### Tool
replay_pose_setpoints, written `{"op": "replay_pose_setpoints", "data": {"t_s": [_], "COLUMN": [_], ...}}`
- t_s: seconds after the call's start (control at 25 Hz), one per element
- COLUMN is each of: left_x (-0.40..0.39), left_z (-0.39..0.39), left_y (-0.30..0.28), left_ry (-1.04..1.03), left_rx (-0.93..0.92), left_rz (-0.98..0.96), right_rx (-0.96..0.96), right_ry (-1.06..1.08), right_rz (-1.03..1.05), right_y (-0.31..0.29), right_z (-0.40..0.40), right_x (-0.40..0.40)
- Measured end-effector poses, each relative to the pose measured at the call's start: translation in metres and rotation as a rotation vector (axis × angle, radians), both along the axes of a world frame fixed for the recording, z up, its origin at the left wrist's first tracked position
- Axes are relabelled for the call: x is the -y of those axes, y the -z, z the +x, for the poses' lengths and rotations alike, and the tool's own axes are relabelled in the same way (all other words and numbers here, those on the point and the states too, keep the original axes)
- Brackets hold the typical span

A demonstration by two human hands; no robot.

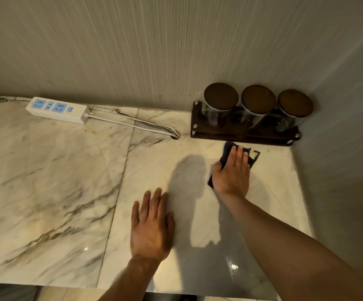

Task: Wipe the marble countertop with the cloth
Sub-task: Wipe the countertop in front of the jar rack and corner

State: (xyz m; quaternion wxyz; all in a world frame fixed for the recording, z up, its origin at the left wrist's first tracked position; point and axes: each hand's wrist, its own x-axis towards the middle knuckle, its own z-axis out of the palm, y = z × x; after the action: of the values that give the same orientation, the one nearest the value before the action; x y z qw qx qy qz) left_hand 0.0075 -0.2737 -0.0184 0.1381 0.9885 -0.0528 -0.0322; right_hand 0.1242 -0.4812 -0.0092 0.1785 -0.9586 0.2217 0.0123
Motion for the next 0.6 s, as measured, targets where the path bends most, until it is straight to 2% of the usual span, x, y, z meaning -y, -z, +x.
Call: {"op": "replay_pose_setpoints", "data": {"t_s": [0.28,0.6], "left_x": [0.001,0.001], "left_z": [0.001,0.002], "left_y": [0.002,0.004], "left_ry": [-0.012,-0.018], "left_rx": [-0.004,0.002], "left_rz": [0.020,0.040], "right_rx": [0.014,0.032], "right_ry": [0.161,0.204], "right_rz": [0.015,0.007], "right_y": [0.003,0.007], "right_z": [-0.020,-0.054], "right_x": [-0.009,-0.015]}}
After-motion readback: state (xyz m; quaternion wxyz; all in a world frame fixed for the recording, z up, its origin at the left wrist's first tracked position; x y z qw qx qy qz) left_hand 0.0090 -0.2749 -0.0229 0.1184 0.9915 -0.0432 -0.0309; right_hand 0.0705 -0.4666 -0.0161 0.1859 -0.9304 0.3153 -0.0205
